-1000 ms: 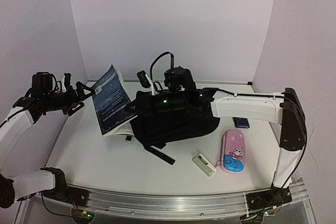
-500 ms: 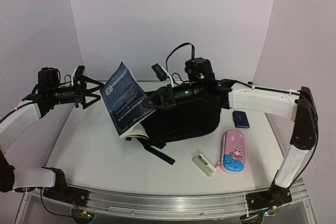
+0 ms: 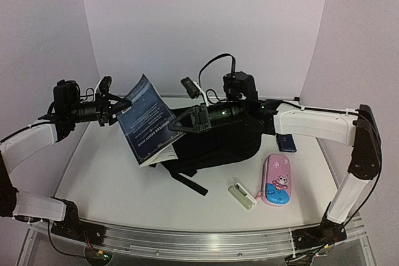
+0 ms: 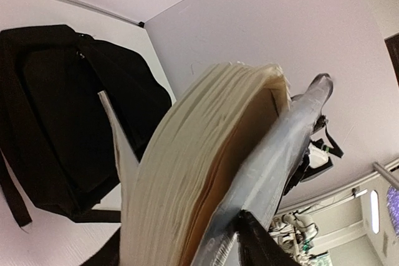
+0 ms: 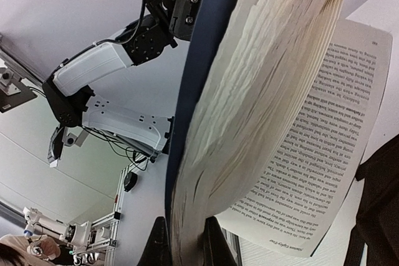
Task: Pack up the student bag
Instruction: Pick up the book from the center of the board.
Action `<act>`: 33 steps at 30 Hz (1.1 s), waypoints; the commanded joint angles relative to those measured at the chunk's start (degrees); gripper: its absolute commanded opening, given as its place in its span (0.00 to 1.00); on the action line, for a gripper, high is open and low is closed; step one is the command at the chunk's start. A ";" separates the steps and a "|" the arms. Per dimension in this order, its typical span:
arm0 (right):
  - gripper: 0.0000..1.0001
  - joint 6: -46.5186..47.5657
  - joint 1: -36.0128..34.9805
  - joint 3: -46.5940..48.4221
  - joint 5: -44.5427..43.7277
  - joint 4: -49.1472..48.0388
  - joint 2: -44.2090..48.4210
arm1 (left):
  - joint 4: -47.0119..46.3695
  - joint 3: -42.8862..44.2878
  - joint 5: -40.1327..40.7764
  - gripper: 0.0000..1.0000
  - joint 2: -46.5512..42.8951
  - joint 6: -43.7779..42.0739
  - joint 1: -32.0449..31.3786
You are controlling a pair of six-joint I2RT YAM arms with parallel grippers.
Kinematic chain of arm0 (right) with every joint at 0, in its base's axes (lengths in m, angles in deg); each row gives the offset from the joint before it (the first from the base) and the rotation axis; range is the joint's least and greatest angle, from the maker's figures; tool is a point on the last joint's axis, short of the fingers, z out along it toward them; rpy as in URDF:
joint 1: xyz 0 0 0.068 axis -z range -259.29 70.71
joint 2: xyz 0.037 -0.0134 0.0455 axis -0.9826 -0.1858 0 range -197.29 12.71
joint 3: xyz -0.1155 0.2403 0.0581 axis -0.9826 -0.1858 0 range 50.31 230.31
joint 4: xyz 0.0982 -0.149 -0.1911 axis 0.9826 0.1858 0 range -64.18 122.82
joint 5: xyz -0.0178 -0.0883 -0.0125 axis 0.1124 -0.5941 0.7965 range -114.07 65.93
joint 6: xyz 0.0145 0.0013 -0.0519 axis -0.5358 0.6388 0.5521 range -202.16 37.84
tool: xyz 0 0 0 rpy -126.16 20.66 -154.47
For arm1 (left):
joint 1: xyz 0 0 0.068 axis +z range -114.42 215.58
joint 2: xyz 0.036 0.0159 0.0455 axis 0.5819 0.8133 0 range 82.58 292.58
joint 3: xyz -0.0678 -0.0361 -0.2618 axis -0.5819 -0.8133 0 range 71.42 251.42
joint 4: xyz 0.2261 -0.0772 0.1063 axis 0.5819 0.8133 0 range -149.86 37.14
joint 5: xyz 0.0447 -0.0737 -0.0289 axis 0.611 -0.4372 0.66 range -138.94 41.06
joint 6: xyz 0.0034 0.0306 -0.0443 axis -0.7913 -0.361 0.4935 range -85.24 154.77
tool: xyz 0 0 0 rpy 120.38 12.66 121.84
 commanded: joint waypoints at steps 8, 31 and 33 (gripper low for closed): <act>0.59 0.67 3.60 -7.52 -12.49 -7.77 5.52 | 0.39 1.54 -1.90 0.00 -0.64 -5.21 -0.98; 0.98 29.80 3.42 8.52 -2.65 36.59 4.70 | 46.85 33.69 -10.25 0.00 23.22 -45.36 -29.68; 0.98 29.80 3.28 8.41 0.65 36.81 4.10 | 45.96 34.08 -11.42 0.00 23.57 -45.20 -29.81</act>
